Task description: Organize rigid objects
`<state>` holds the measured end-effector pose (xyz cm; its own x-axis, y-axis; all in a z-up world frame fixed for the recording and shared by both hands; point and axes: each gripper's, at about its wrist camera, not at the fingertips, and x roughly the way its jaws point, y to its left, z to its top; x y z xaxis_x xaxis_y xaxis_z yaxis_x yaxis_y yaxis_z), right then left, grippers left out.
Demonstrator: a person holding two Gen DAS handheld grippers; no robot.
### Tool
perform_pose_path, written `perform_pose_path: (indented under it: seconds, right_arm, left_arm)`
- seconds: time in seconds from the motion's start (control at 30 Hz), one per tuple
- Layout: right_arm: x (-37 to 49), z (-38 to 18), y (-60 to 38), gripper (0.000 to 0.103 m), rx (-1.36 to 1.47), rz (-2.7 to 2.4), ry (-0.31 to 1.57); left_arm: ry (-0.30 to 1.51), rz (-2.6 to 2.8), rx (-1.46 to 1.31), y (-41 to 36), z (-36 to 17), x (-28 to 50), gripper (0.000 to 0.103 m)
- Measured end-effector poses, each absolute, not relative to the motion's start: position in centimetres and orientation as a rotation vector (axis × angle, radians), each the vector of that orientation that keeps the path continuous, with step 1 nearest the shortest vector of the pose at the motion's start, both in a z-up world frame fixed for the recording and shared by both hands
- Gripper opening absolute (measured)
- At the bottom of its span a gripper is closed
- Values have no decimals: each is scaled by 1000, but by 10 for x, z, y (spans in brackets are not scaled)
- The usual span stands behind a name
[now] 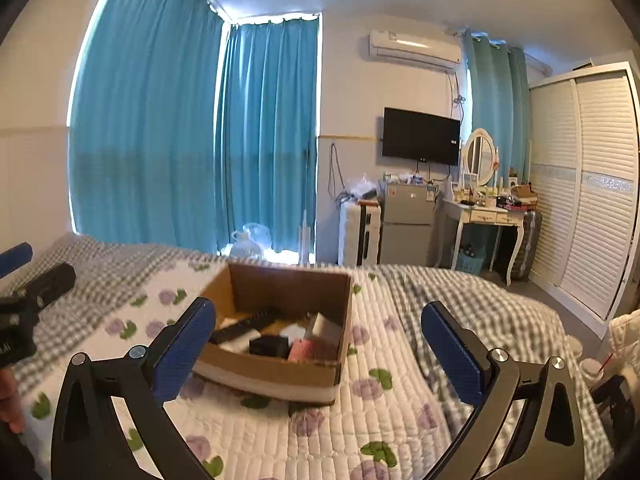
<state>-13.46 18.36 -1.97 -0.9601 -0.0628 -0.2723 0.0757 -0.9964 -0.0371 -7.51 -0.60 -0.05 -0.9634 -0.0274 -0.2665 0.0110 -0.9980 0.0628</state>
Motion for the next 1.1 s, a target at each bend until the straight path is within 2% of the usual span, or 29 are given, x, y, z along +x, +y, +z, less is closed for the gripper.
perform_pose_path:
  seconds: [0.13,0.3,0.5,1.1]
  right_arm:
    - [-140,-44,181,103,440,-3052,90]
    - [-146,-63,179,103,503,-3045,107]
    - [-143,-66,180,103,509,-3052,106]
    - [-146,-71,178,103,536,-3051,104]
  left_arm:
    - [-124,-3084,479,-2,-25,-83,103]
    - [-101,-3087,509,-3,-31,-82,103]
    - [-141,-3083,539,3,-36,-81,103]
    - [-101,-3072,587,0,-44,-87,103]
